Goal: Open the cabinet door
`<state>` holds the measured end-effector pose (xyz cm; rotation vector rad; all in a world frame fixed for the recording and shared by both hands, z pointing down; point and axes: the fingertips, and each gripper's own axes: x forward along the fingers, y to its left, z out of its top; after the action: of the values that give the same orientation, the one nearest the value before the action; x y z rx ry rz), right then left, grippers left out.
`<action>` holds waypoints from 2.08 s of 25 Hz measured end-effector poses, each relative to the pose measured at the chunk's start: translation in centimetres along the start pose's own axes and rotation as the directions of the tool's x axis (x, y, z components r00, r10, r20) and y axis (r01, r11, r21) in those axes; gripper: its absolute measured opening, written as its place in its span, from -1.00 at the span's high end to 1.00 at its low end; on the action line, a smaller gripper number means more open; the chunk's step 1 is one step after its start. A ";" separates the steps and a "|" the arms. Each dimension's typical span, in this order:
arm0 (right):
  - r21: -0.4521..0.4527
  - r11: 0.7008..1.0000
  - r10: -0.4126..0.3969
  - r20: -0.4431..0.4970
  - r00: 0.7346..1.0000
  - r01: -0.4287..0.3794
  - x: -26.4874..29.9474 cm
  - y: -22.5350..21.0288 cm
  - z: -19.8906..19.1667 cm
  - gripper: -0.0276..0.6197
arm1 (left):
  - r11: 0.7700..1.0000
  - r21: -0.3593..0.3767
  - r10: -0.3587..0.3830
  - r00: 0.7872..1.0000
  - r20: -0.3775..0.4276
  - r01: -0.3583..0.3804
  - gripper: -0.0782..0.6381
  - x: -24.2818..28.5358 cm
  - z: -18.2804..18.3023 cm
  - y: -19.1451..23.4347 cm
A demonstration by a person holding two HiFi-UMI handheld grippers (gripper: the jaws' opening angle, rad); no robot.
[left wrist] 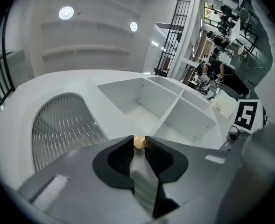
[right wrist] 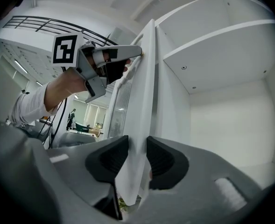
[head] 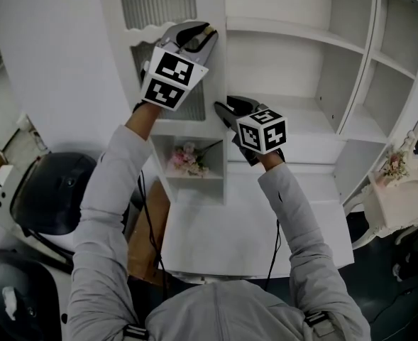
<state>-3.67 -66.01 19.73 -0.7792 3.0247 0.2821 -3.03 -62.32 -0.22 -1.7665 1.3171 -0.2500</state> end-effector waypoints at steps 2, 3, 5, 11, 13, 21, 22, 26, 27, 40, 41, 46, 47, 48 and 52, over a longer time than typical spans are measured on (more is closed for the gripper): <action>-0.015 1.000 0.009 -0.002 1.000 -0.009 -0.6 0.6 0.0 0.54 | 1.000 -0.003 -0.011 1.000 0.012 0.011 0.52 -0.5 0.4 -0.2; -0.017 1.000 0.017 0.001 1.000 -0.017 -0.9 1.0 0.0 0.55 | 1.000 -0.010 -0.013 1.000 0.024 0.014 0.53 -0.9 0.6 -0.3; -0.003 1.000 0.024 0.008 1.000 -0.024 -1.5 1.9 0.1 0.58 | 1.000 -0.025 -0.012 0.999 0.046 0.014 0.53 -1.9 1.0 -0.3; -0.029 0.999 -0.028 -0.010 1.000 0.028 -3.3 4.9 0.9 0.60 | 0.996 -0.085 -0.007 0.996 0.085 0.014 0.53 -5.0 2.8 0.1; -0.029 0.999 -0.036 -0.006 0.999 0.035 -3.9 6.1 1.1 0.61 | 0.996 -0.089 -0.006 0.996 0.092 0.014 0.53 -6.2 3.3 0.2; -0.009 0.999 -0.051 0.024 0.998 0.051 -5.9 11.9 1.9 0.66 | 0.986 -0.164 -0.011 0.991 0.130 0.032 0.53 -11.8 5.1 1.0; -0.008 0.999 -0.043 0.025 0.999 0.043 -6.0 12.7 2.0 0.66 | 0.985 -0.168 -0.009 0.992 0.129 0.031 0.53 -12.6 5.2 1.2; -0.013 0.999 -0.034 0.003 0.999 0.034 -6.4 16.0 2.1 0.67 | 0.978 -0.202 -0.023 0.991 0.133 0.050 0.53 -15.5 5.3 1.7; -0.016 0.999 -0.033 -0.004 0.999 0.033 -6.4 16.8 2.2 0.67 | 0.976 -0.211 -0.024 0.990 0.139 0.054 0.53 -16.1 5.3 1.9; 0.011 1.000 0.006 0.025 1.000 -0.006 -3.5 26.9 3.6 0.67 | 0.968 -0.245 -0.010 0.980 0.196 0.058 0.49 -24.6 3.7 6.6; 0.013 1.000 0.010 0.027 1.000 -0.010 -3.2 27.6 3.7 0.66 | 0.967 -0.249 -0.010 0.980 0.198 0.061 0.49 -25.2 3.6 7.0; 0.021 0.997 0.070 0.047 0.996 -0.071 -1.3 30.8 4.1 0.65 | 0.965 -0.255 -0.009 0.979 0.201 0.062 0.49 -27.9 2.2 9.2; 0.019 0.996 0.084 0.049 0.995 -0.085 -0.8 31.4 4.1 0.66 | 0.964 -0.258 -0.003 0.980 0.199 0.056 0.48 -28.5 1.9 9.7; 0.014 0.995 0.096 0.047 0.994 -0.097 -0.3 32.1 4.1 0.68 | 0.963 -0.264 0.004 0.980 0.197 0.049 0.48 -29.0 1.5 10.3; -0.026 0.994 0.104 0.034 0.994 -0.103 1.4 34.0 4.3 0.69 | 0.947 -0.319 0.035 0.979 0.203 0.032 0.49 -31.0 0.0 12.4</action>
<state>-21.37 -36.63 21.33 -0.6131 3.0387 0.3309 -24.15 -36.43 0.81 -2.0002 1.2597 0.1570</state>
